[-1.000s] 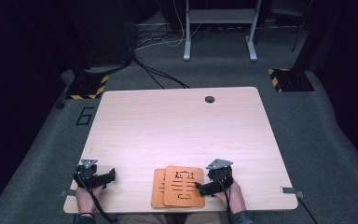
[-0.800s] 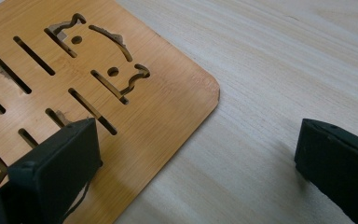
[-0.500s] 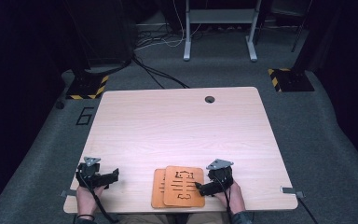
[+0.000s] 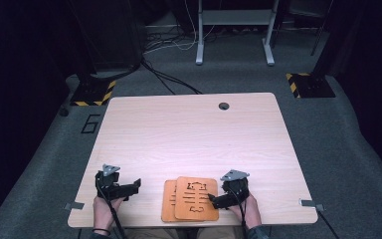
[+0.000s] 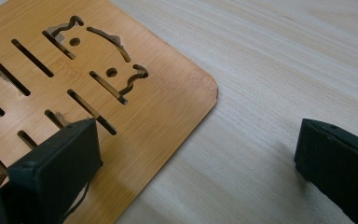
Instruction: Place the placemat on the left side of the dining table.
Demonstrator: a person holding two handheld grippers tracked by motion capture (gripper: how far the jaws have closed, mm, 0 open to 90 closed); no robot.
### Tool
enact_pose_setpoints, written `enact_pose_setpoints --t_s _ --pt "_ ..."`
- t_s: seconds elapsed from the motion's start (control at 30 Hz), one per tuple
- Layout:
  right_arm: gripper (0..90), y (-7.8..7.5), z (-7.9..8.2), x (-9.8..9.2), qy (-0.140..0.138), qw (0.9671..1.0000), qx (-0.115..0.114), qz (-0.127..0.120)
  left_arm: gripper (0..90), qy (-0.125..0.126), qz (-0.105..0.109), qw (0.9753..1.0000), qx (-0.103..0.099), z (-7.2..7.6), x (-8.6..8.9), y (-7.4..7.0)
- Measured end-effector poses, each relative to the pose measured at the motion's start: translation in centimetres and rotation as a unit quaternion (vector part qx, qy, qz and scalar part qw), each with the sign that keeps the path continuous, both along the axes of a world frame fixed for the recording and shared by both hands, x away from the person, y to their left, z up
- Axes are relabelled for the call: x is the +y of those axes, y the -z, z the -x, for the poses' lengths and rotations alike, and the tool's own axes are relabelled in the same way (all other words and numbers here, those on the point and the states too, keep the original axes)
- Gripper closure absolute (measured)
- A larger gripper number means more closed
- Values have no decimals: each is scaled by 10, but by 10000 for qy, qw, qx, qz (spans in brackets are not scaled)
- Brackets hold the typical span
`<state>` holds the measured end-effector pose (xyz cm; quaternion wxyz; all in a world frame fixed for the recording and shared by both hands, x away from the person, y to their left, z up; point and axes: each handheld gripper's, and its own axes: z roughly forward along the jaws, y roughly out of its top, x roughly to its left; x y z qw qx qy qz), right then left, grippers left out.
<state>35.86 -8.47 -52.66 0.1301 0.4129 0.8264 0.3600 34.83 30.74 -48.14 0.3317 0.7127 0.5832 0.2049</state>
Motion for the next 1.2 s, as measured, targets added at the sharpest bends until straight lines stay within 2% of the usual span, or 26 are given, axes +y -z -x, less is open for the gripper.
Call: enact_pose_setpoints --t_s 0.23,0.5,0.67,0.87,0.97,1.2 --pt "0 0 0 0 34 10000 -14 -10 0 265 -5 9996 3 0 -18 -8" --pt "0 1 1 0 51 10000 -27 -15 0 474 124 9988 -76 1 -35 -11" --pt "0 1 0 0 74 10000 -38 -8 0 681 219 9974 -8 1 -49 -9" --pt "0 0 0 0 84 10000 -38 -7 0 951 285 9950 93 1 -65 -8" --pt "0 1 0 0 82 10000 -43 -9 0 1092 382 9931 188 0 -73 -6" --pt "0 1 0 0 86 10000 -47 -10 0 1441 401 9883 295 1 -93 -4"
